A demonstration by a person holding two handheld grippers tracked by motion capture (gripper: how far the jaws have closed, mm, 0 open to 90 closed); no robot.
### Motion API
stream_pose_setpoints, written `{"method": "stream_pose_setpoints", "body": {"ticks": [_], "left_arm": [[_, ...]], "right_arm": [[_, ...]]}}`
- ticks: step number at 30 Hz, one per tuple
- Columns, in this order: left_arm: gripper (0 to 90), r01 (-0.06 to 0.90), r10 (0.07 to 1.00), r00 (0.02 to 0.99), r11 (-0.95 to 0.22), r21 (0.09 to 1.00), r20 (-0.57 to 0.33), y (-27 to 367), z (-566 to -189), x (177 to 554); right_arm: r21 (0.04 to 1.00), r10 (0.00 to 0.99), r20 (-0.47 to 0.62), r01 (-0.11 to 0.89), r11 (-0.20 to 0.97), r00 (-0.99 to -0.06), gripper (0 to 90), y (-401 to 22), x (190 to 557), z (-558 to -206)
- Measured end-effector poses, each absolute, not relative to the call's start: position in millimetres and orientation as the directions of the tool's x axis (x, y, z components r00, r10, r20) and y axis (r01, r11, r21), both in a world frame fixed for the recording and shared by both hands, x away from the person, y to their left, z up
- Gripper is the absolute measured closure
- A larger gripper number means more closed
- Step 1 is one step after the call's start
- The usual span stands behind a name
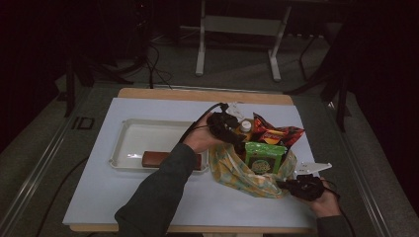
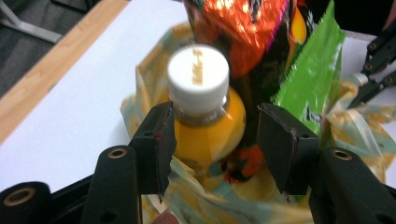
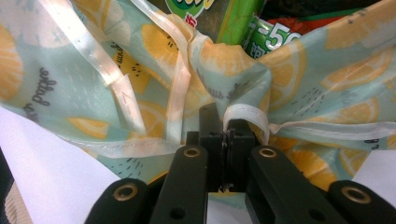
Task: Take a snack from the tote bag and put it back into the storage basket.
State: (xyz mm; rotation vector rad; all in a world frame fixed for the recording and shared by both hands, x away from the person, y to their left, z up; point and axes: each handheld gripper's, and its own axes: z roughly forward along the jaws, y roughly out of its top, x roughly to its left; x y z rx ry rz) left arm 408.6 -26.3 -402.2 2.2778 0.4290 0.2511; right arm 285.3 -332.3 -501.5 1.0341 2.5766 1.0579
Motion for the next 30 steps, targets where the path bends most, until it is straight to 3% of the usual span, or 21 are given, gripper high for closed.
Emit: {"method": "stream_pose_setpoints", "body": {"ticks": [15, 21, 30], "left_arm": [[48.6, 0.246, 0.401, 0.916, -0.587, 0.771, 0.014, -39, -408, 422], [56.8, 0.23, 0.401, 0.916, -0.572, 0.787, 0.023, -38, -406, 421], [58.2, 0.239, 0.413, 0.911, -0.557, 0.795, 0.016, -35, -407, 420]], "right_arm": [[0.672, 0.658, 0.104, 0.54, 0.507, -0.746, 88.5, -333, 286, -502], [0.672, 0.656, 0.105, 0.54, 0.507, -0.747, 88.6, -333, 286, -502], [0.672, 0.655, 0.106, 0.54, 0.507, -0.748, 88.6, -333, 286, -503]]}}
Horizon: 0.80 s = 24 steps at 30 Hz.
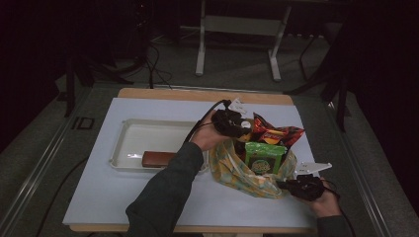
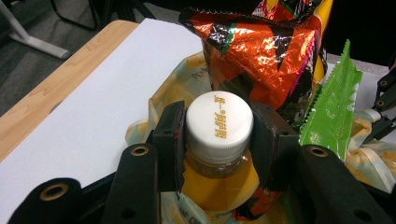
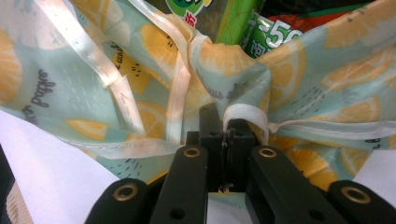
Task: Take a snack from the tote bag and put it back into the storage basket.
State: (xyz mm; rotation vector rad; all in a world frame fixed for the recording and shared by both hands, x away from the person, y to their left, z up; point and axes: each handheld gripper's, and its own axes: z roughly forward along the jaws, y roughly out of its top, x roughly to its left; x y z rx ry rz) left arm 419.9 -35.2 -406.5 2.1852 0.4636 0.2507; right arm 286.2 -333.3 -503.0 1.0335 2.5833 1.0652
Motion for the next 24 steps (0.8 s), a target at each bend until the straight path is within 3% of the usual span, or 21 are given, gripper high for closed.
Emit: {"method": "stream_pose_setpoints", "body": {"ticks": [24], "left_arm": [[58.3, 0.219, 0.419, 0.908, -0.513, 0.83, 0.02, -23, -374, 407]], "right_arm": [[0.666, 0.654, 0.105, 0.541, 0.513, -0.749, 88.6, -333, 286, -504]]}}
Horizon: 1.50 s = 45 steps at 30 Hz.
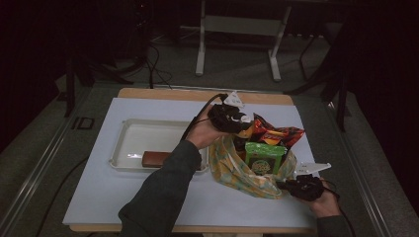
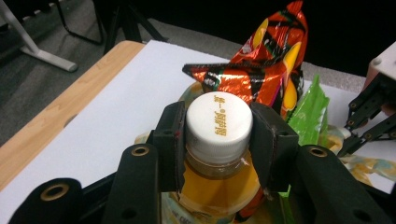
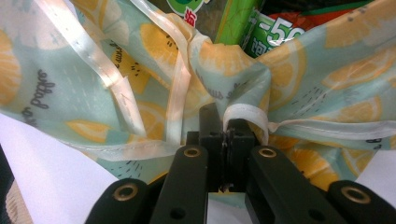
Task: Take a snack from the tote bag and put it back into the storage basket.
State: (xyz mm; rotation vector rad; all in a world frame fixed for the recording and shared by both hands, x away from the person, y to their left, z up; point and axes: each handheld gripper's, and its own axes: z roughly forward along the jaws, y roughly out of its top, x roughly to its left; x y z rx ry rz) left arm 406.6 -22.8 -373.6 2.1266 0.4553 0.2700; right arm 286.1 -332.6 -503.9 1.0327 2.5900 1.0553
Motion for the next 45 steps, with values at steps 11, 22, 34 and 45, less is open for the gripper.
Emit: {"method": "stream_pose_setpoints", "body": {"ticks": [11, 22, 34, 45], "left_arm": [[58.4, 0.18, 0.411, 0.911, -0.482, 0.858, 0.04, -15, -341, 394], [58.4, 0.158, 0.399, 0.916, -0.461, 0.873, 0.045, -1, -320, 385], [58.4, 0.125, 0.374, 0.925, -0.465, 0.877, 0.066, 20, -301, 374], [58.4, 0.123, 0.398, 0.913, -0.464, 0.878, 0.083, 49, -286, 369]], "right_arm": [[0.665, 0.653, 0.101, 0.539, 0.517, -0.75, 88.7, -332, 286, -504], [0.663, 0.653, 0.104, 0.542, 0.517, -0.75, 88.7, -332, 286, -505], [0.662, 0.652, 0.107, 0.543, 0.516, -0.751, 88.7, -332, 286, -505], [0.661, 0.651, 0.109, 0.544, 0.517, -0.751, 88.8, -332, 286, -505]]}}
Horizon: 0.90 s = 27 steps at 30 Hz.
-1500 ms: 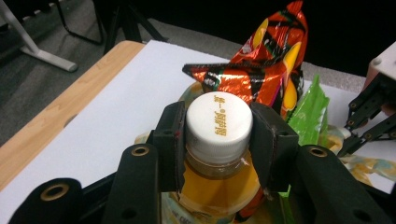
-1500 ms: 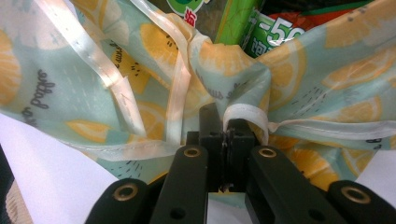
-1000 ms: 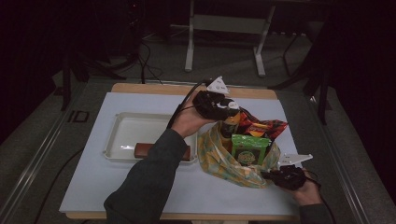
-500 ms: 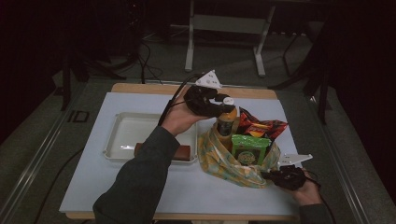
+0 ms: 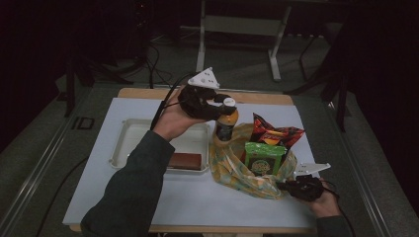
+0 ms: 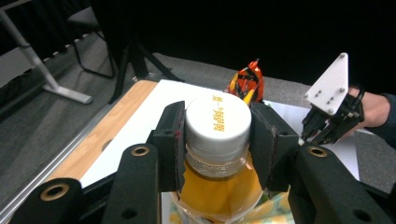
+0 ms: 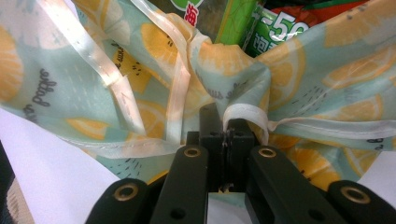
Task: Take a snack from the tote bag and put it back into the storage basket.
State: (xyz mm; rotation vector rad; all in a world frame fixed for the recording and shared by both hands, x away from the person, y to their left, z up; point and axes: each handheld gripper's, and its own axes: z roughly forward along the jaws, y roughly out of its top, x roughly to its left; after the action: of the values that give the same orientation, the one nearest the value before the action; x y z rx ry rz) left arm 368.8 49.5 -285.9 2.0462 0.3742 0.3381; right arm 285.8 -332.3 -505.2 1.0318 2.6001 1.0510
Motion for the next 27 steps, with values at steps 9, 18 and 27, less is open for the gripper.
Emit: {"method": "stream_pose_setpoints", "body": {"ticks": [9, 18, 27], "left_arm": [[58.4, 0.148, 0.435, 0.897, -0.468, 0.871, 0.081, 84, -294, 371], [58.4, 0.195, 0.492, 0.868, -0.462, 0.865, 0.067, 115, -307, 375], [58.4, 0.227, 0.533, 0.844, -0.466, 0.855, 0.066, 144, -320, 378]], "right_arm": [[0.662, 0.651, 0.108, 0.543, 0.517, -0.752, 88.8, -332, 286, -505], [0.661, 0.65, 0.108, 0.543, 0.518, -0.752, 88.8, -332, 286, -505], [0.661, 0.65, 0.106, 0.542, 0.52, -0.753, 88.8, -332, 286, -505]]}}
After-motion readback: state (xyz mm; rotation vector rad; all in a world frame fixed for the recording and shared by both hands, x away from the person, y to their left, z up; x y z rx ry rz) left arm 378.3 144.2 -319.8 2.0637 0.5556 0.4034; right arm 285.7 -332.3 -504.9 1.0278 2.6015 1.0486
